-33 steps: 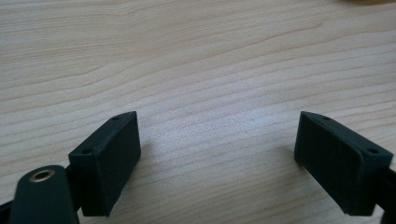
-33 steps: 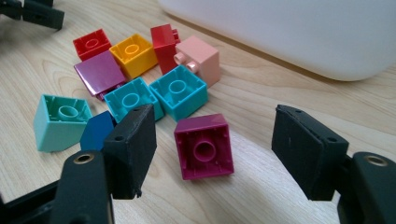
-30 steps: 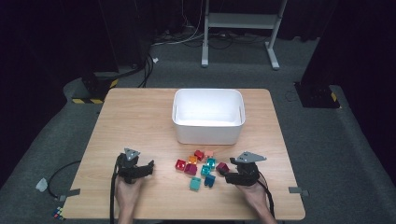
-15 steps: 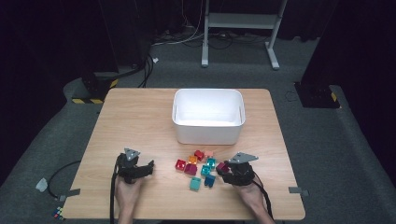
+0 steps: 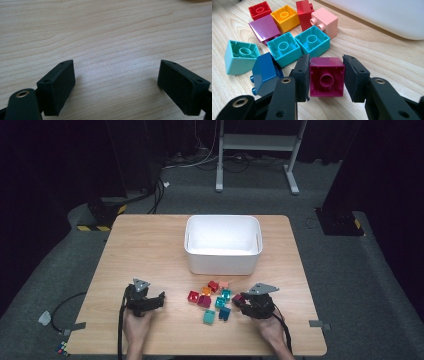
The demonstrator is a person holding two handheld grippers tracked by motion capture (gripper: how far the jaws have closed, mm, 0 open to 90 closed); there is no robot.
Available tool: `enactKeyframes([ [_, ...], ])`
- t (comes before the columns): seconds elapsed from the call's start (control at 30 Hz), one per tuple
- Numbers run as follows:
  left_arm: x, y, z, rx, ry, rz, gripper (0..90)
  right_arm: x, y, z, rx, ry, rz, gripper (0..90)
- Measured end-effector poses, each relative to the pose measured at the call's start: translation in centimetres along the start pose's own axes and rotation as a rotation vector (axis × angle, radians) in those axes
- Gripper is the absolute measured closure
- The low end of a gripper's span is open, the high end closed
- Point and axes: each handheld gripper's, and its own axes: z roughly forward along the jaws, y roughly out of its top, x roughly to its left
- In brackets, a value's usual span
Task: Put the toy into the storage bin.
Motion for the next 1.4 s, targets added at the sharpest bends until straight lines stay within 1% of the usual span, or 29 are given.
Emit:
enactKeyframes([
  [0.2, 0.0, 0.0, 0.0, 0.0, 0.0, 0.0, 14.5, -0.4, 0.1, -0.4, -0.004, -0.01, 0.013, 58.7],
  [0.3, 0.0, 0.0, 0.0, 0.0, 0.0, 0.0, 14.6, -0.4, 0.3, -0.6, -0.007, -0.009, 0.012, 58.7],
  [0.37, 0.0, 0.0, 0.0, 0.0, 0.0, 0.0, 14.6, -0.5, 0.6, -1.0, -0.014, -0.014, 0.0, 58.7],
  [0.47, 0.0, 0.0, 0.0, 0.0, 0.0, 0.0, 14.5, -0.7, 0.8, -1.2, -0.02, -0.014, 0.004, 58.7],
  [0.53, 0.0, 0.0, 0.0, 0.0, 0.0, 0.0, 14.5, -1.0, 1.1, -1.5, -0.027, -0.016, 0.013, 58.6],
  [0.67, 0.0, 0.0, 0.0, 0.0, 0.0, 0.0, 14.6, -1.5, 1.8, -2.0, -0.041, -0.022, 0.011, 58.7],
  [0.73, 0.0, 0.0, 0.0, 0.0, 0.0, 0.0, 14.5, -1.7, 2.2, -2.4, -0.047, -0.03, -0.003, 58.7],
  [0.83, 0.0, 0.0, 0.0, 0.0, 0.0, 0.0, 14.5, -2.0, 2.7, -2.7, -0.056, -0.033, -0.004, 58.6],
  [0.87, 0.0, 0.0, 0.0, 0.0, 0.0, 0.0, 14.6, -2.3, 3.4, -3.1, -0.068, -0.034, -0.002, 58.7],
  [0.97, 0.0, 0.0, 0.0, 0.0, 0.0, 0.0, 14.6, -2.6, 4.3, -3.6, -0.094, -0.029, -0.005, 58.7],
  [1.07, 0.0, 0.0, 0.0, 0.0, 0.0, 0.0, 14.6, -3.1, 5.7, -4.5, -0.116, -0.02, -0.007, 58.7],
  [1.17, 0.0, 0.0, 0.0, 0.0, 0.0, 0.0, 14.6, -3.4, 6.5, -5.0, -0.134, -0.016, -0.009, 58.7],
  [1.27, 0.0, 0.0, 0.0, 0.0, 0.0, 0.0, 14.5, -3.9, 7.4, -5.6, -0.152, 0.002, 0.008, 58.7],
  [1.3, 0.0, 0.0, 0.0, 0.0, 0.0, 0.0, 14.5, -3.9, 7.4, -5.6, -0.152, 0.002, 0.008, 58.7],
  [1.4, 0.0, 0.0, 0.0, 0.0, 0.0, 0.0, 14.6, -4.2, 8.5, -6.3, -0.167, 0.017, 0.013, 58.7],
])
